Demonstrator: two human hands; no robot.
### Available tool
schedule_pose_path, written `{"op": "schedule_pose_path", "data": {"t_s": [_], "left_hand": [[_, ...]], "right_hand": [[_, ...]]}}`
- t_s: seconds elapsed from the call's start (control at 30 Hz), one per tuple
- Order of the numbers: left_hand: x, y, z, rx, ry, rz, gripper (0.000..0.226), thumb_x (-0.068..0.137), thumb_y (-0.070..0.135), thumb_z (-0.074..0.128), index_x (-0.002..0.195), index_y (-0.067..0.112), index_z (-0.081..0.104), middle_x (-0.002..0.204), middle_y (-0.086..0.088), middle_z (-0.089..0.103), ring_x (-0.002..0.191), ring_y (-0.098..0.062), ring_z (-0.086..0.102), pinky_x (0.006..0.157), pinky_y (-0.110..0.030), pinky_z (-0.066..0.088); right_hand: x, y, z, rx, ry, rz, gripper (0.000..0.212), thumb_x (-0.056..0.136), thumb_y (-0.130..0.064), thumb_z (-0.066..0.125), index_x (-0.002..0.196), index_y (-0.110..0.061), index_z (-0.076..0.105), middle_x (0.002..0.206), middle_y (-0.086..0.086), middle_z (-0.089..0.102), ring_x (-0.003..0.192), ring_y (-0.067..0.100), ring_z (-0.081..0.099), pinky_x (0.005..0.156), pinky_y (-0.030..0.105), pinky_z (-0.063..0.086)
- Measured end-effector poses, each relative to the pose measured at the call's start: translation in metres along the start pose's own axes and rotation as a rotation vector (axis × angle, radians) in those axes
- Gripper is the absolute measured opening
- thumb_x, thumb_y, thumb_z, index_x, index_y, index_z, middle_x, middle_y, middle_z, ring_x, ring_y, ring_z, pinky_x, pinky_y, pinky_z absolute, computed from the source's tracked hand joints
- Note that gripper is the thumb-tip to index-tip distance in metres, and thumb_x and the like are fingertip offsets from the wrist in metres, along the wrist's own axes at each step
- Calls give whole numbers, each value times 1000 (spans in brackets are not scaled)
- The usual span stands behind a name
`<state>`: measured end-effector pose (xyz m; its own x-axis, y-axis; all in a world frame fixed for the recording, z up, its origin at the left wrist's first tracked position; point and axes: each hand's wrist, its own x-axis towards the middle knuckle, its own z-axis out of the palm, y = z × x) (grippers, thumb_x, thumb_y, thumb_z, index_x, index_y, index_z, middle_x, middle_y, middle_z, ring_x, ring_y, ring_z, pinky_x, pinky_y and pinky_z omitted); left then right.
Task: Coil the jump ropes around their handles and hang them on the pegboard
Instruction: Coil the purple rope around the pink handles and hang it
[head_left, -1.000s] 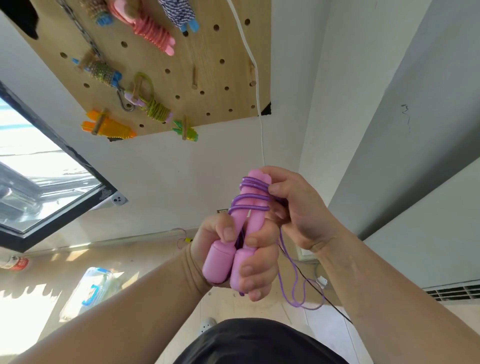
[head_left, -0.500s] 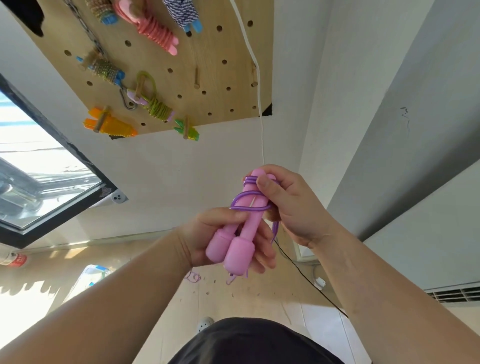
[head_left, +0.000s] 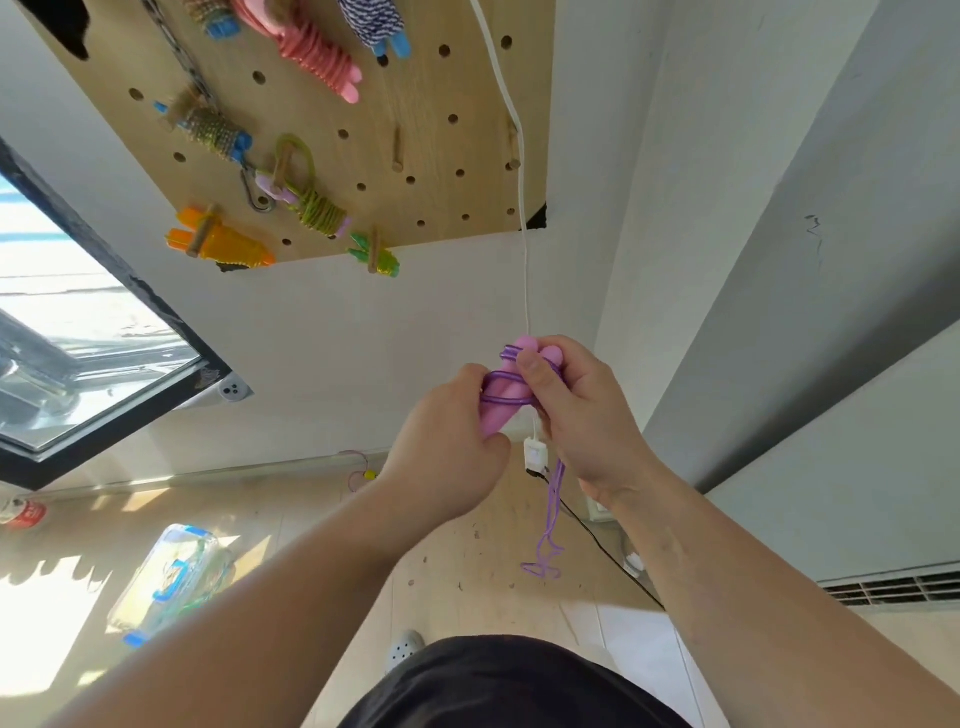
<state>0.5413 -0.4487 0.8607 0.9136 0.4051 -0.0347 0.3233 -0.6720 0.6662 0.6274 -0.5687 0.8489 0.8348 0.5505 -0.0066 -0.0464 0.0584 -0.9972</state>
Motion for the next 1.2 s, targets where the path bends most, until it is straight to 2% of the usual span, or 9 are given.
{"op": "schedule_pose_path", "data": {"t_s": [0.1,0.23,0.37,0.5,0.67,0.83,0.97,1.07,1.2], "left_hand": [[0,2,-12,-402,-114,-125,38,67,10,55,104,15,62,85,-9,71,77,-34,71,72,-55,59],[-4,2,-36,-969,-379,-177,41,65,-6,50,105,-2,54,83,-21,63,73,-37,67,72,-48,57],[-11,7,-34,-1350,-823,-118,40,69,-8,49,107,0,54,86,-21,61,75,-37,66,73,-42,58],[-15,9,-16,-1644,-1113,-141,38,76,-7,53,113,0,49,90,-20,63,81,-37,69,77,-45,59],[-14,0,-13,-1633,-993,-167,39,80,-2,55,119,-5,52,95,-27,66,89,-43,70,83,-47,58],[-9,-10,-14,-1457,-905,-145,36,78,11,68,112,-1,66,95,-24,72,91,-43,72,82,-48,59],[-9,-8,-20,-1098,-581,-213,40,73,22,73,104,-4,70,99,-31,70,85,-42,72,74,-43,61],[-9,2,-20,-884,-353,-145,26,78,16,76,98,1,67,88,-24,70,72,-31,70,71,-38,59],[-10,2,-19,-967,-522,-162,18,86,4,67,103,3,64,93,-24,71,78,-34,72,71,-40,60]], "right_hand": [[-1,-9,-13,27,-135,17,31,106,-23,48,133,-14,61,79,-6,59,66,1,55,61,12,42],[1,-14,-35,-84,-186,-4,48,96,-35,56,143,-24,54,66,-5,42,62,10,37,57,23,32],[-3,-26,-36,60,-314,-97,33,93,-48,64,123,-37,70,58,-7,37,53,9,29,49,24,22],[-3,-29,-29,172,-414,-113,46,79,-67,70,102,-28,76,56,6,36,50,14,23,48,24,18],[-4,-24,-22,118,-265,-89,29,95,-37,57,97,-10,70,58,10,40,49,14,26,46,25,18],[-9,-19,-10,116,-162,-117,20,95,-29,57,93,-16,71,48,-4,47,44,13,29,43,24,23],[-10,-14,-14,33,-96,-168,13,101,-15,58,96,-13,70,53,-16,56,45,2,44,49,12,35],[-9,-9,-15,11,-24,-148,20,103,-10,53,93,-13,69,54,-19,58,49,-1,52,53,7,37],[-8,-6,-13,57,-11,-143,23,103,-22,57,87,-20,73,56,-5,54,46,8,39,47,23,33]]}}
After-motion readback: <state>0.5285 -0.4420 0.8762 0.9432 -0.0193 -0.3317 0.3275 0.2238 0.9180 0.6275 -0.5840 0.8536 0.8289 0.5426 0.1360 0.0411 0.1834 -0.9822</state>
